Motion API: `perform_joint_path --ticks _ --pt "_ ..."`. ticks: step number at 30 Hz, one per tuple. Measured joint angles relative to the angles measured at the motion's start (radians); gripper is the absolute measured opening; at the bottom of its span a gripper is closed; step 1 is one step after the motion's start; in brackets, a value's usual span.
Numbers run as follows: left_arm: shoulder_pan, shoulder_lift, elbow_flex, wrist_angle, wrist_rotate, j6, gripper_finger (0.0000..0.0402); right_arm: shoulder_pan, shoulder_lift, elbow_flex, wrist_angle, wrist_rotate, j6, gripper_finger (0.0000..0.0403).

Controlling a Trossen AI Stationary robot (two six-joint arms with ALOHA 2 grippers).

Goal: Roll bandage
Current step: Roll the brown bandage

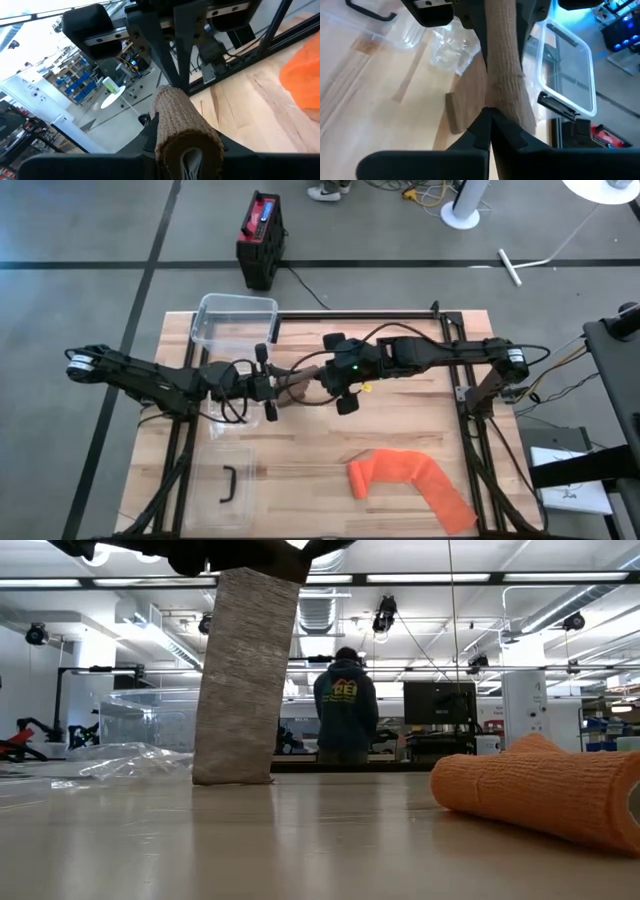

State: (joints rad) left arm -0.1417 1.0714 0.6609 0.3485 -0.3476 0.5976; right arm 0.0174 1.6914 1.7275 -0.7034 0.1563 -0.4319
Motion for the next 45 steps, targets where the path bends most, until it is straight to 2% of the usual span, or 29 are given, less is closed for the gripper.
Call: perform_joint_path --ticks 7,13,20,25,29,38,45 --pt "-0.004 0.000 0.000 -0.009 -0.005 0.003 0.0052 0.027 -0.037 0.001 0.099 -0.017 -0.002 0.0002" --pt "-0.003 0.000 0.000 0.000 -0.017 0.003 0.0052 0.028 -0.019 0.001 0.167 -0.053 -0.003 0.0002" --pt "-0.002 0.000 0.000 0.000 0.002 0.004 0.0052 0.020 0.028 0.001 0.154 -0.073 0.003 0.0002" --pt "-0.005 -0.008 -0.001 -0.002 -0.001 0.027 0.0052 0.021 0.022 0.002 0.089 0.009 0.013 0.0002" --pt "-0.006 -0.014 -0.001 0.005 -0.001 0.038 0.0052 0.021 0.005 0.002 0.044 0.028 0.029 0.0002" --pt "-0.010 -0.015 0.000 0.018 0.039 0.048 0.0052 0.028 -0.022 0.000 0.190 -0.007 0.004 0.0002" --pt "-0.009 -0.017 0.000 0.014 0.028 0.049 0.0052 0.016 0.013 -0.001 0.171 -0.017 0.005 0.0002"
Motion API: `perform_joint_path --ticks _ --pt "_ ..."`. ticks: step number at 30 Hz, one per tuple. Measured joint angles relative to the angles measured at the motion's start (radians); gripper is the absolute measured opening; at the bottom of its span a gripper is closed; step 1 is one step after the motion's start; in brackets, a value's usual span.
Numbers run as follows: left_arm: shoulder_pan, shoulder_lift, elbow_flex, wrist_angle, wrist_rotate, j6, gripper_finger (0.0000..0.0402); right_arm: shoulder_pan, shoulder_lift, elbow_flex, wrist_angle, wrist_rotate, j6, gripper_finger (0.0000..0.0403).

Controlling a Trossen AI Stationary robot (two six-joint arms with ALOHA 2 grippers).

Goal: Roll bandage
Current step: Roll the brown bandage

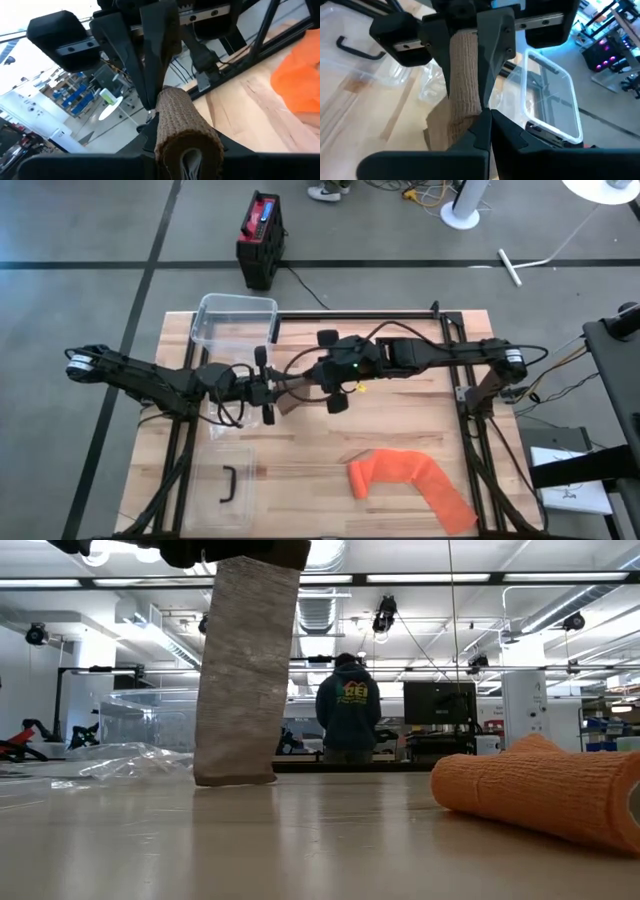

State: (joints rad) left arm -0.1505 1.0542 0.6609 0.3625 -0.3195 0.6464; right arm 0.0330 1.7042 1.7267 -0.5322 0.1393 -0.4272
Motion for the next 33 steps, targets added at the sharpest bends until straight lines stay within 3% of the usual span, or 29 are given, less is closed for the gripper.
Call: perform_joint_path --ticks 9,15,21,33 --pt "0.000 -0.003 -0.001 -0.001 -0.005 0.003 0.0052 0.000 -0.023 0.002 -0.092 0.011 0.034 0.0002" --pt "0.001 -0.006 -0.001 0.011 -0.011 0.003 0.0052 0.008 -0.036 0.002 0.007 0.014 0.010 0.0002" --pt "0.001 -0.006 -0.001 0.010 -0.011 0.003 0.0052 0.008 -0.021 0.001 0.030 -0.069 0.020 0.0002" --pt "0.000 -0.004 0.000 0.006 -0.021 0.009 0.0052 0.003 -0.007 0.002 -0.024 -0.018 0.027 0.0002"
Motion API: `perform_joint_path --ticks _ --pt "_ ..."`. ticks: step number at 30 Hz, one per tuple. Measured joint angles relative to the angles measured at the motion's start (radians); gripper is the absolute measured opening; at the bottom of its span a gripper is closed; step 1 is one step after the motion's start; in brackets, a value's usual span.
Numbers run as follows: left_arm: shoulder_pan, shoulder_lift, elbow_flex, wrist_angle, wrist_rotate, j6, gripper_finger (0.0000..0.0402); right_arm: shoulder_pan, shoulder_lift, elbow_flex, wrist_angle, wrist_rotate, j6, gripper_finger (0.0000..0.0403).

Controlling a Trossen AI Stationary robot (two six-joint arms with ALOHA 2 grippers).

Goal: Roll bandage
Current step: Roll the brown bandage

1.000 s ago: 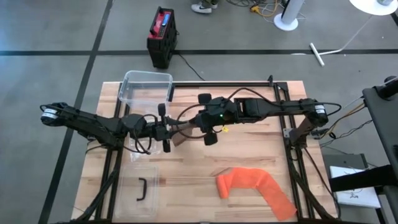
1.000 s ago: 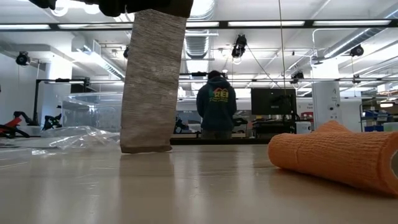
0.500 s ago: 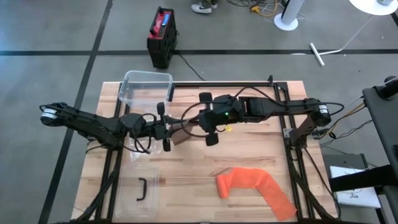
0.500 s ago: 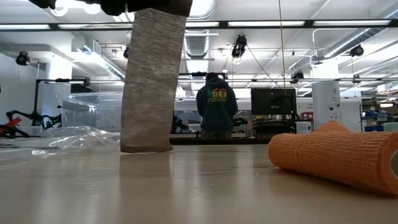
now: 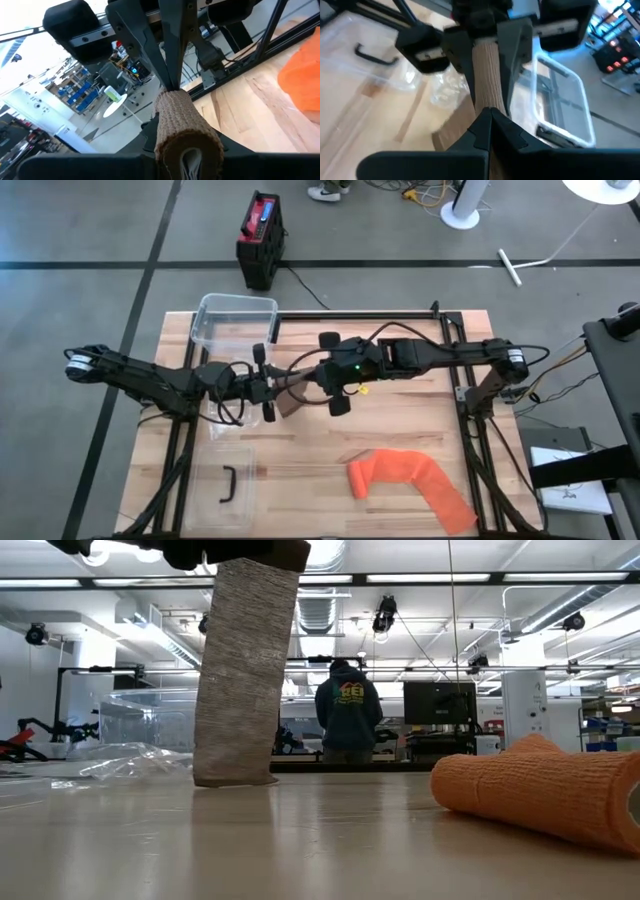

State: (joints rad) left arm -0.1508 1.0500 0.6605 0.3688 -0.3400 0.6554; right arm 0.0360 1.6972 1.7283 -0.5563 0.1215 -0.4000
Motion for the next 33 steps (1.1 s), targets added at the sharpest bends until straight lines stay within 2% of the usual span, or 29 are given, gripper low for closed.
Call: perform_joint_path --ticks 8,21,33 --pt "0.000 0.000 0.000 0.012 0.000 0.012 0.0052 0.000 -0.020 0.000 -0.035 0.029 0.014 0.0002" --pt "-0.002 -0.002 0.000 0.029 0.021 0.013 0.0052 -0.003 -0.021 -0.001 0.058 0.006 -0.014 0.0002" --pt "-0.002 -0.003 0.000 0.031 0.016 0.017 0.0052 -0.004 -0.025 0.001 -0.055 0.007 0.037 0.0002"
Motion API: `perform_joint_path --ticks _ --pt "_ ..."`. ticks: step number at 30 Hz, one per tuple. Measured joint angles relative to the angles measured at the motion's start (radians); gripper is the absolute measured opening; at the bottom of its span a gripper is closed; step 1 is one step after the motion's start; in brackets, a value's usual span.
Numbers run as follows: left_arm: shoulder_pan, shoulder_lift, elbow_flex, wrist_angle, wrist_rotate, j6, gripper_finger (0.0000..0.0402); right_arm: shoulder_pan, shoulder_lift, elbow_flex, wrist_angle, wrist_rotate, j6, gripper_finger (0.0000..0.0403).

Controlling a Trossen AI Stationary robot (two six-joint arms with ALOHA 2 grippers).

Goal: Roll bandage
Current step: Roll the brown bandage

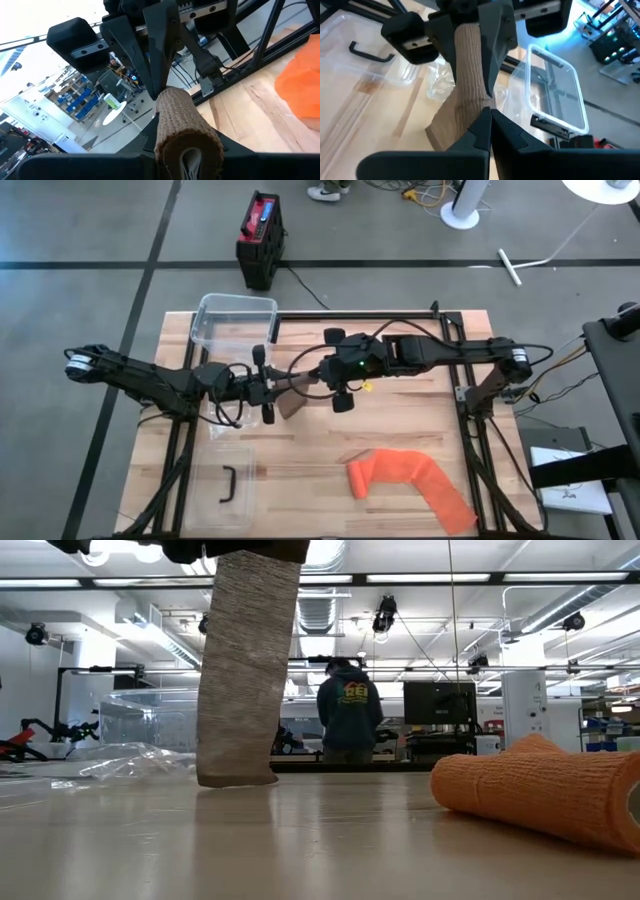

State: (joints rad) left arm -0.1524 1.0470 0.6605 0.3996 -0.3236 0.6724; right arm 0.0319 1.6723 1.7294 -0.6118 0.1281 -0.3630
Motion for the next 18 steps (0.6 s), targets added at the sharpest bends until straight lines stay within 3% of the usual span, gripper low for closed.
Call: perform_joint_path --ticks 13,18 --pt "0.000 -0.005 0.000 0.020 -0.007 0.000 0.0052 0.007 -0.005 0.041 0.005 0.002 -0.041 0.0003" --pt "0.000 -0.008 0.000 0.015 -0.007 0.000 0.0052 0.012 -0.007 0.049 0.021 -0.042 -0.039 0.0040"
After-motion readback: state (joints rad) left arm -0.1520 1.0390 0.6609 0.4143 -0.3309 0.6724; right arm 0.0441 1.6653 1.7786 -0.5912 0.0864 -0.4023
